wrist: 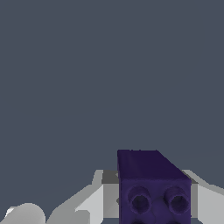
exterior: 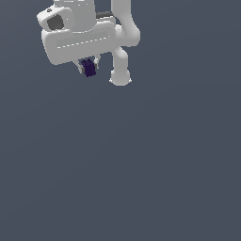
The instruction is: Pick up the object and move it to a goal position.
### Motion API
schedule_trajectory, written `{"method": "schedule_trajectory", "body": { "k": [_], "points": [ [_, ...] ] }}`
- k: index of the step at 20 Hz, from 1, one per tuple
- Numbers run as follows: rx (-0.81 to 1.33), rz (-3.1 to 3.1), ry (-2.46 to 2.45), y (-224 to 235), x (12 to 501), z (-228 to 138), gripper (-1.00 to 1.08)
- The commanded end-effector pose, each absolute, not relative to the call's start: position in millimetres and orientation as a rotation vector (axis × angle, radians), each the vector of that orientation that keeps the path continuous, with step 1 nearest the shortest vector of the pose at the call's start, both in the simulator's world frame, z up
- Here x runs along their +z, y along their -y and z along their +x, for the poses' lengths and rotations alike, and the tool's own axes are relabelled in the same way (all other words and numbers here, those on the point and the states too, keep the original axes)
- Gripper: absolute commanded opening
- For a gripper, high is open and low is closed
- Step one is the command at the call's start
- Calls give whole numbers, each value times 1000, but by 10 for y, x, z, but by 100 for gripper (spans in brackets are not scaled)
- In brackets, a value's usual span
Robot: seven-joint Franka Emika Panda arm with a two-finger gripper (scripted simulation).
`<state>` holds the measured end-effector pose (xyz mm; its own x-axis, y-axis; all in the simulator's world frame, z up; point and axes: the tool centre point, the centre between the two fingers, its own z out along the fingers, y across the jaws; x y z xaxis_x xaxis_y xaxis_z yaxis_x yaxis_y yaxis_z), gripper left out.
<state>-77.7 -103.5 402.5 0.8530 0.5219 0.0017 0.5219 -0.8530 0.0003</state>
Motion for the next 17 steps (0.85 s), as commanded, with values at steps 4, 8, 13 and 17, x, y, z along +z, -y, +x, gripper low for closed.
{"method": "schedule_trajectory", "body": {
  "k": [4,8,13,17],
  "points": [
    [0,-3024,851,1065,4376,-827,-100],
    [0,-3024,851,1079,4525,-843,-100],
    [0,-3024,851,1087,4593,-844,-100],
    [0,-3024,851,1086,4573,-836,-100]
  ]
}}
